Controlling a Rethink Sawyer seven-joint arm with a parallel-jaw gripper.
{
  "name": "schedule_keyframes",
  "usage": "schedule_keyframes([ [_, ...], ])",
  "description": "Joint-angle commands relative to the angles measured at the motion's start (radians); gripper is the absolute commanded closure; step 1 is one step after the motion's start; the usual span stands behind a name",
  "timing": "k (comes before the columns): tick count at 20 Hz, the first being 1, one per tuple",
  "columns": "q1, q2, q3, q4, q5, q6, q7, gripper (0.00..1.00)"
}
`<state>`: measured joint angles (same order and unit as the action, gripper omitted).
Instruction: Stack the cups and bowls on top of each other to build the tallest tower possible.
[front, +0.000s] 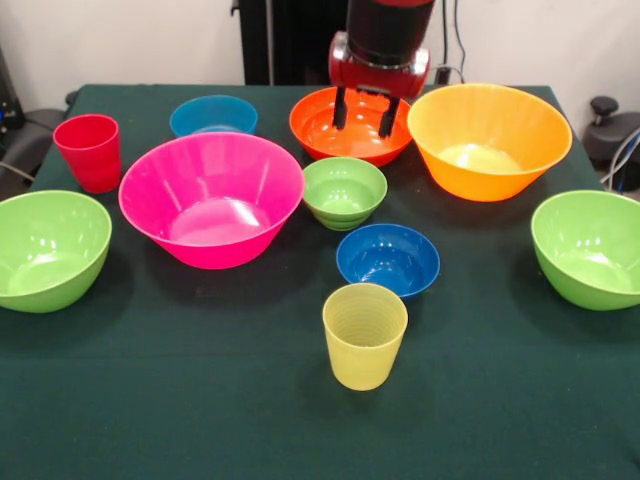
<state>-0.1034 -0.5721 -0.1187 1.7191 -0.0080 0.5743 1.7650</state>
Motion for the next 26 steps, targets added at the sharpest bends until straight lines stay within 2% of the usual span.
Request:
schedule_keyframes([
  [1,0.022,0.134,0.057,-0.161,-0.055,0.000,0.061,0.00],
  [3,0.023,0.156,0.059,-0.179,-0.055,-0.006,0.061,0.00],
  [9,0.032,0.142,0.053,-0.165,-0.045,-0.007,0.077,0.00],
  [14,0.050,0.154,0.054,-0.107,-0.027,-0.120,0.141,0.00],
  [26,0.088,0.155,0.047,-0.074,0.005,-0.163,0.170,0.00],
])
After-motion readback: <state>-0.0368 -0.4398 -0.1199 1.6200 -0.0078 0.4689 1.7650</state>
